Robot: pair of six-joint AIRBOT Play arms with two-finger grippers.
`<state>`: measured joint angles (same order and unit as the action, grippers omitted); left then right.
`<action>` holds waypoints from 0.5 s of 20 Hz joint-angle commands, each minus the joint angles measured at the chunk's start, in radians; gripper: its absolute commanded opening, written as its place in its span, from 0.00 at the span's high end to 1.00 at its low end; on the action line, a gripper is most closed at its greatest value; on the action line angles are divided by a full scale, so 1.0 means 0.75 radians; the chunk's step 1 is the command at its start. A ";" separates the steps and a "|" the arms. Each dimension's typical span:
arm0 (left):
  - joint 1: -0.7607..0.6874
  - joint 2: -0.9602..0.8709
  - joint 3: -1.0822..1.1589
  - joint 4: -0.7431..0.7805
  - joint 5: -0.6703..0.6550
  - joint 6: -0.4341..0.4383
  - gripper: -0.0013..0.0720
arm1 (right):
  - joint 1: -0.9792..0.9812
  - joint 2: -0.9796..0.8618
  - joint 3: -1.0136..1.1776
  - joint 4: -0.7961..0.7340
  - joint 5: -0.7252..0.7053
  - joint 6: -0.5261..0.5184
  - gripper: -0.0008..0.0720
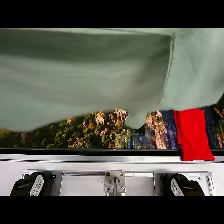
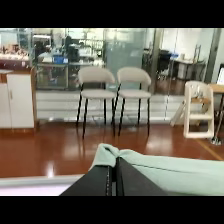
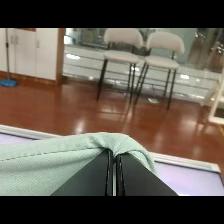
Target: Fold the shirts.
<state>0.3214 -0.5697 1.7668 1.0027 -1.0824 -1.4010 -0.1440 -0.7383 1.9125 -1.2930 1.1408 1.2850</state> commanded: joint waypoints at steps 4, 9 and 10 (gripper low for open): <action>0.002 0.012 -0.126 0.185 -0.277 -0.029 0.93 | -0.001 -0.021 0.011 -0.114 0.363 0.087 0.91; 0.002 -0.071 -0.404 0.396 -0.280 -0.002 0.93 | 0.007 -0.317 0.009 -0.175 0.611 0.171 0.91; 0.002 -0.134 -0.446 0.399 -0.280 0.023 0.93 | 0.006 -0.418 0.009 -0.155 0.672 0.187 0.91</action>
<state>0.3214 -0.6075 1.5284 1.2167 -1.2800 -1.4170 -0.1417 -0.9096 1.9190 -1.3899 1.5055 1.3853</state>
